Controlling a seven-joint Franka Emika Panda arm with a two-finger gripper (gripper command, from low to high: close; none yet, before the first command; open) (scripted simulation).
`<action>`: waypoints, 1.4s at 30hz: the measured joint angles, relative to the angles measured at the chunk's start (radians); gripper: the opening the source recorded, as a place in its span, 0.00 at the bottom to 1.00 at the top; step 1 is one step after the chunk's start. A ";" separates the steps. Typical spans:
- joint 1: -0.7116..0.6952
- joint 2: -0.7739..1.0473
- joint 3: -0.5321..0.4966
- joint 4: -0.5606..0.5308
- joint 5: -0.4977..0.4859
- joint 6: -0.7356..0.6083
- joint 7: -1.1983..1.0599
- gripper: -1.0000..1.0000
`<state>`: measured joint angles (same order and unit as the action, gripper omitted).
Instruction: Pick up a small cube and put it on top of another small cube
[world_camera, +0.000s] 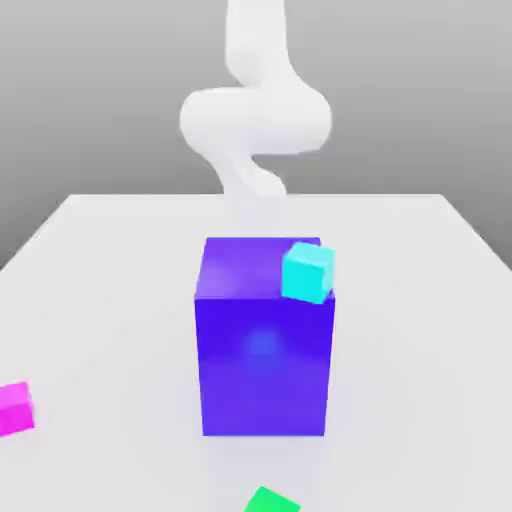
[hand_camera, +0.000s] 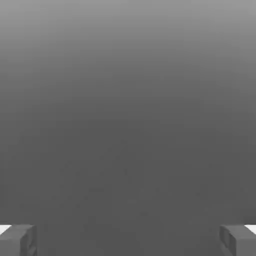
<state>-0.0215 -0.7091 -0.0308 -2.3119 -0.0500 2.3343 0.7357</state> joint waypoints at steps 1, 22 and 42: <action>-0.009 0.039 -0.015 -0.005 -0.020 0.014 -0.029 0.50; -0.245 0.811 -0.350 -0.108 0.096 0.312 -0.952 0.50; -0.458 1.080 -0.217 -0.109 0.300 0.435 -1.296 0.00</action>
<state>-0.4792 0.3711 -0.2482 -2.4208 0.2496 2.7694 -0.5605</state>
